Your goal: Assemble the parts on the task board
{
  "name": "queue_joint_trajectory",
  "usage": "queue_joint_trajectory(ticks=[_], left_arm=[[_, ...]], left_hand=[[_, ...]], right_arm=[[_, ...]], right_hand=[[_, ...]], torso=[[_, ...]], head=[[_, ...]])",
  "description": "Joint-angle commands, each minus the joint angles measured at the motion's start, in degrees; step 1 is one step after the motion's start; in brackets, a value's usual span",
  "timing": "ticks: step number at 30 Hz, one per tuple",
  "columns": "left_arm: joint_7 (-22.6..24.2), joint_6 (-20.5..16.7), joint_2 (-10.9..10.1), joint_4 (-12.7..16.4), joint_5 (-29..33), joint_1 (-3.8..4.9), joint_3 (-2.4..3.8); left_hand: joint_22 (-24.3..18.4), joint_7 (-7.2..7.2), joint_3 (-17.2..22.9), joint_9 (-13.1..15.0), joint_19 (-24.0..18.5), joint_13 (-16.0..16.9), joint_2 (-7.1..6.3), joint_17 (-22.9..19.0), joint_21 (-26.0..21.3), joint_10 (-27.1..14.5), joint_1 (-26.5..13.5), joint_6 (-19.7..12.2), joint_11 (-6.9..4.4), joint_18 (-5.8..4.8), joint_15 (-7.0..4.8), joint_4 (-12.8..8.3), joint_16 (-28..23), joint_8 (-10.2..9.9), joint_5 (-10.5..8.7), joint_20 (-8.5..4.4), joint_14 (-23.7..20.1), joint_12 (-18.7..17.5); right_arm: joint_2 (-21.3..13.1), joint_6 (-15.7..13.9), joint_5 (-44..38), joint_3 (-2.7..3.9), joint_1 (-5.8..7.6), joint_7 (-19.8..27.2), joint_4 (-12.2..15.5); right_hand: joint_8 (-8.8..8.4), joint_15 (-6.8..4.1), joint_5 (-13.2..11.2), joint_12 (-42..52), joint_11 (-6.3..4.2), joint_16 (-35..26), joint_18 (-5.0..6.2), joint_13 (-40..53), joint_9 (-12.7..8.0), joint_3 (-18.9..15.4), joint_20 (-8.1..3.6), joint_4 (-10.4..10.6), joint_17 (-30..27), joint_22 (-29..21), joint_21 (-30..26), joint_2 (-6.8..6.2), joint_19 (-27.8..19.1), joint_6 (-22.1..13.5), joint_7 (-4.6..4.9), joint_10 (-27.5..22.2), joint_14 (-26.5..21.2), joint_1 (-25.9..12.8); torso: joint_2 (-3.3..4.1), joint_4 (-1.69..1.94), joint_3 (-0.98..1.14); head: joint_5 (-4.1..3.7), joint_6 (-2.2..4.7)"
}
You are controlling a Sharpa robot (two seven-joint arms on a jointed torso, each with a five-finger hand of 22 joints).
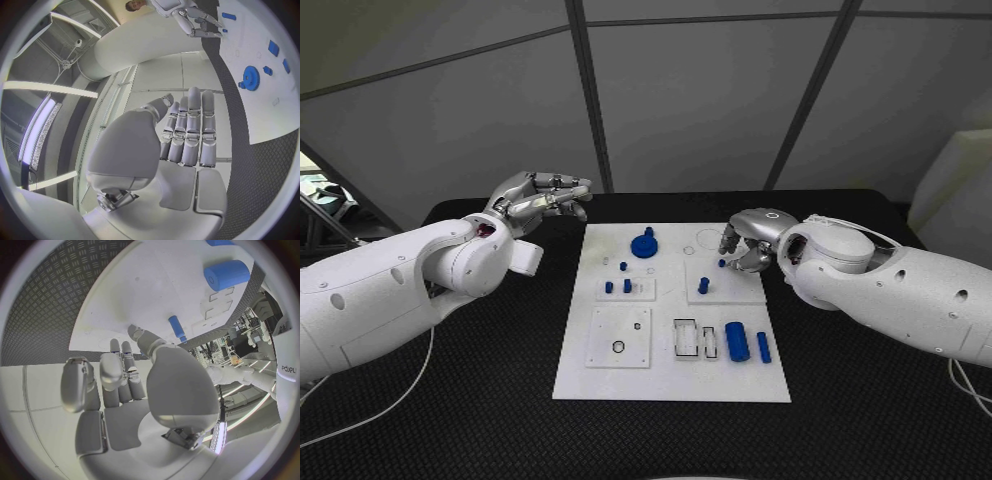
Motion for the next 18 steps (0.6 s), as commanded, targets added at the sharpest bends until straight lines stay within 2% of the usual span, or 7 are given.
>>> queue_joint_trajectory(ticks=[1,13,18], left_arm=[[1.56,1.99,0.08,0.26,2.34,0.06,0.05],[1.34,2.54,0.36,0.29,2.40,0.02,0.05],[1.24,2.55,0.40,0.21,2.40,0.01,0.05]], left_hand=[[-0.14,0.19,-0.42,0.06,-0.02,-0.08,0.35,-0.12,-0.20,-0.37,-0.18,-0.18,-0.02,0.17,0.01,-0.04,-0.30,-0.36,0.20,0.22,0.32,-0.26],[-0.63,0.24,-0.66,0.15,0.14,-0.16,0.33,-0.50,-0.69,-0.45,-0.04,-0.27,0.04,0.17,0.06,-0.32,-1.30,-0.46,0.10,0.27,0.59,-0.34],[-0.70,0.26,-0.68,0.16,0.16,-0.17,0.35,-0.55,-0.77,-0.47,0.02,-0.28,0.05,0.18,0.07,-0.39,-1.46,-0.47,0.09,0.27,0.62,-0.35]], right_arm=[[0.35,1.69,-1.18,-0.09,-0.03,0.18,-0.24],[1.46,2.23,-0.47,-0.21,-0.44,1.24,-1.07],[1.71,2.52,-0.23,-0.23,-0.54,1.47,-1.29]], right_hand=[[-0.24,0.27,-0.17,-0.10,0.01,-0.16,0.46,-0.16,-0.14,0.19,0.40,-0.39,0.00,0.33,-0.14,-0.31,-0.12,-0.44,-0.04,-0.30,0.81,0.36],[0.02,0.10,-0.01,0.36,-0.30,1.01,0.21,-0.90,-0.63,1.14,0.37,-0.68,0.92,1.54,0.82,1.11,0.48,0.07,-0.20,2.15,1.11,0.34],[0.33,-0.17,0.03,0.50,-0.69,2.07,-0.13,-1.27,-0.65,1.75,0.18,-0.54,1.80,3.03,2.04,2.03,1.19,1.27,-0.58,3.73,1.41,-0.02]], torso=[[-0.03,-0.05,0.04],[-0.04,-0.05,0.07],[-0.01,-0.03,0.06]], head=[[0.15,-0.07],[0.13,-0.14],[0.14,-0.27]])
